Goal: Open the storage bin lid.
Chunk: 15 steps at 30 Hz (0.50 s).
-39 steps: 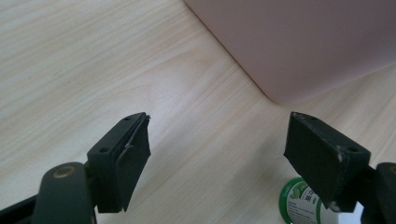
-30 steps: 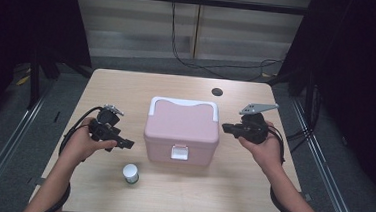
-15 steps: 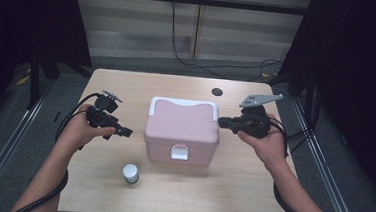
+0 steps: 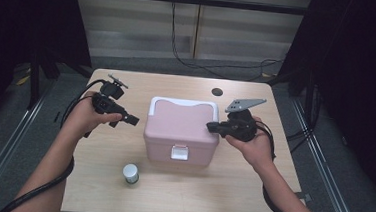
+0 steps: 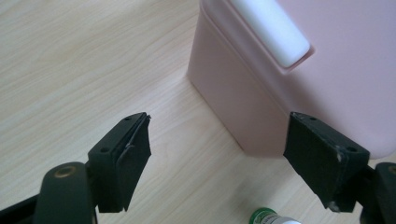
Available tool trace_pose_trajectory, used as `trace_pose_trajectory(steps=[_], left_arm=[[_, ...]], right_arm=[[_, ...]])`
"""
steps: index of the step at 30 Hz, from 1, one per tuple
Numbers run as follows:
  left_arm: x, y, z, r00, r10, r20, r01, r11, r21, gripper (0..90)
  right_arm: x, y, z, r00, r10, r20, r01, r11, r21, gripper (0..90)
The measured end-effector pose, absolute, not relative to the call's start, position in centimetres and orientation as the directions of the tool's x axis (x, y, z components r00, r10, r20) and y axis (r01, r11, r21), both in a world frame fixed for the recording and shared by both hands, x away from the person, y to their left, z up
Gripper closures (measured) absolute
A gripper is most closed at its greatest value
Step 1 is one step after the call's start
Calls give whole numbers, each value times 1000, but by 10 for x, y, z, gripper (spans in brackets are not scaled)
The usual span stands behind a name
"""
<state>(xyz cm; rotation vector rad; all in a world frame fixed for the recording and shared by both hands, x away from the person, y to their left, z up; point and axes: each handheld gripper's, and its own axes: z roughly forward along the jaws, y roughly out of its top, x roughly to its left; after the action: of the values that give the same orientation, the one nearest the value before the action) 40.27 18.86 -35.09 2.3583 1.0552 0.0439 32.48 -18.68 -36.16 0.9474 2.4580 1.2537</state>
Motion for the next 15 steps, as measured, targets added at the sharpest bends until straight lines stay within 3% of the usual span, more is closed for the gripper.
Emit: trace_pose_trajectory(steps=[4,15], left_arm=[[406,185,-345,682,705,-193,689,-532,492,219],[416,178,-338,663,720,-203,704,-508,497,217]], right_arm=[[322,-182,-360,-766,641,41,425,458,781,900],[322,-182,-361,-753,656,55,442,442,780,900]])
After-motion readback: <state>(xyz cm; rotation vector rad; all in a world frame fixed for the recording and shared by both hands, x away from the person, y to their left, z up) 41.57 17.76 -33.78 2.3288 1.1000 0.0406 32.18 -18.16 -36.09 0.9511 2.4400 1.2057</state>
